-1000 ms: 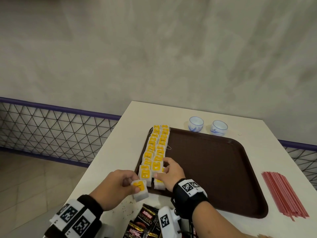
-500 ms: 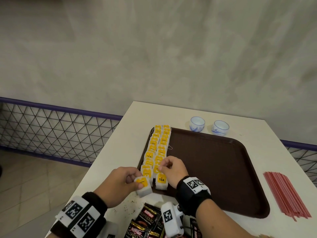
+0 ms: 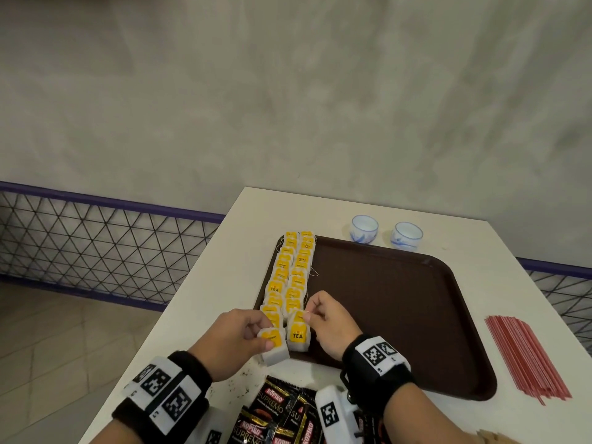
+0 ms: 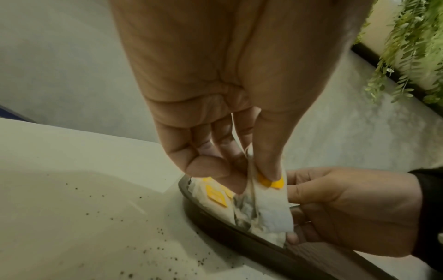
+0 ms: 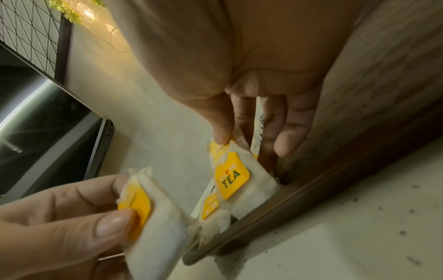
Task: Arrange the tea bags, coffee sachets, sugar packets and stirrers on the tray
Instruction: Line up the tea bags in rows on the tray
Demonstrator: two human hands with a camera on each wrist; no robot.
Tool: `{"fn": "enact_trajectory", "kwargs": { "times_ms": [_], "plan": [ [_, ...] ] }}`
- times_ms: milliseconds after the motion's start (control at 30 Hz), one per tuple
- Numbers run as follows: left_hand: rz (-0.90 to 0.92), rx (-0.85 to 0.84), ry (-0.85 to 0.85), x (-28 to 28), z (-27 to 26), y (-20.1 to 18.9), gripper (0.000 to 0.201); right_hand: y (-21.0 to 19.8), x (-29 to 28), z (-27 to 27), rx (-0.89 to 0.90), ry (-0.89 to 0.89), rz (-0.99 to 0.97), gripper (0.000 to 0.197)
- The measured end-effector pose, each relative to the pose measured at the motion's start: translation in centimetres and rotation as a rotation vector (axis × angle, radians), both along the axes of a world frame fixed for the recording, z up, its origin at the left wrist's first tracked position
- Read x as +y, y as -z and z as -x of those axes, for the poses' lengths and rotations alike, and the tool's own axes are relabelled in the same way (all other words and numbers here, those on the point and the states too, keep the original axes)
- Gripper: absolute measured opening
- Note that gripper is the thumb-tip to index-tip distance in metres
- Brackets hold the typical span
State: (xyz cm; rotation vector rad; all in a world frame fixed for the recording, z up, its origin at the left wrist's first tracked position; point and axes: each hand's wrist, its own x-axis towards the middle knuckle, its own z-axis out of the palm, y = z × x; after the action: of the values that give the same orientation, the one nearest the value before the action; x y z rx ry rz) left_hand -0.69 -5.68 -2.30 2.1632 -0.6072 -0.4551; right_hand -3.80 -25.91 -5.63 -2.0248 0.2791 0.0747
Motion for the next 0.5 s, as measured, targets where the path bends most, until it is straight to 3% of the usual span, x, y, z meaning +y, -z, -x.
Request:
{"fn": "enact_trajectory", "kwargs": {
  "times_ms": [400,500],
  "plan": [
    [-0.041,0.039,0.051,-1.1,-0.5,0.7,0.003,0.4,0.3,0.0,0.012,-0.015,0.078,0.021],
    [-0.064,0.046,0.094,-1.1,-0.5,0.8,0.011,0.6,0.1,0.2,0.008,-0.024,0.034,0.02]
  ]
}}
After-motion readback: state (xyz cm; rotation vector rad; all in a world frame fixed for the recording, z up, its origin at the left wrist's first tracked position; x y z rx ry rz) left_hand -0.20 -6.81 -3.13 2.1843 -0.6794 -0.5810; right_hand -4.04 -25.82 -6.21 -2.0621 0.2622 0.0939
